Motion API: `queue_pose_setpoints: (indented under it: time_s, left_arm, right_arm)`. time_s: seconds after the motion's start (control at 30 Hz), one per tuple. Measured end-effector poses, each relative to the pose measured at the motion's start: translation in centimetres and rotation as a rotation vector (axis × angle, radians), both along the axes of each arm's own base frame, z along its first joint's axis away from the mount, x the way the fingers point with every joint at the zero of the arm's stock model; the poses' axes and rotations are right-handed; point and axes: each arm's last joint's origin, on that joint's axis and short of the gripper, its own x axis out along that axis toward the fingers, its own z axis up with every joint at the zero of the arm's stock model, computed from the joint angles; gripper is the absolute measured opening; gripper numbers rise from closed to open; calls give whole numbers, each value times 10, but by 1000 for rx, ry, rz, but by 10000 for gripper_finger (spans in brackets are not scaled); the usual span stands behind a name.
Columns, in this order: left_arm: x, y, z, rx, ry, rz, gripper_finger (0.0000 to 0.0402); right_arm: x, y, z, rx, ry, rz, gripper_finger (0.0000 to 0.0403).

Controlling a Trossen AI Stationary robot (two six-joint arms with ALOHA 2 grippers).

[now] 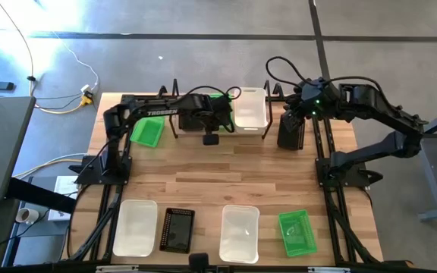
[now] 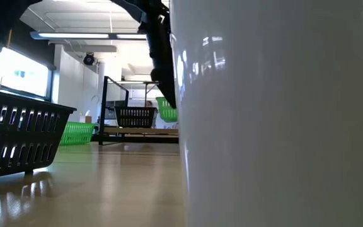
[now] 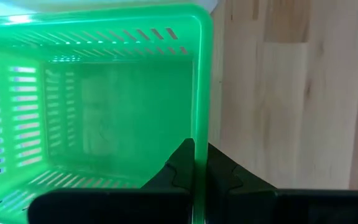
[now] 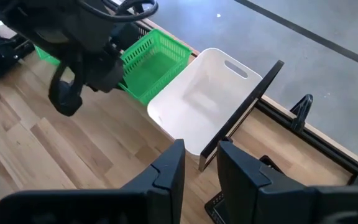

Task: Stack baskets on shelf by color
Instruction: Put the middle green bin on the shelf

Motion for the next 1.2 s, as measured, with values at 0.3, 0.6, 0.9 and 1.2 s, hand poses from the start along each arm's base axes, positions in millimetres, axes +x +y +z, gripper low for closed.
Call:
queue_pose_setpoints:
  time_s: [0.3,0.6,0.9,1.2]
  left_arm:
    - [4,3,-5,-13,-21,-39,0]
    - [3,4,-5,-10,-15,-53,0]
    - [3,4,-5,-9,-12,-42,20]
    - [3,2,-5,-35,-20,-67,56]
  right_arm:
    - [0,0,0,14,-12,-18,81]
    - [0,0,0,36,-31,-45,81]
    - [0,0,0,46,-39,-55,81]
    - [0,0,0,51,-43,-59,81]
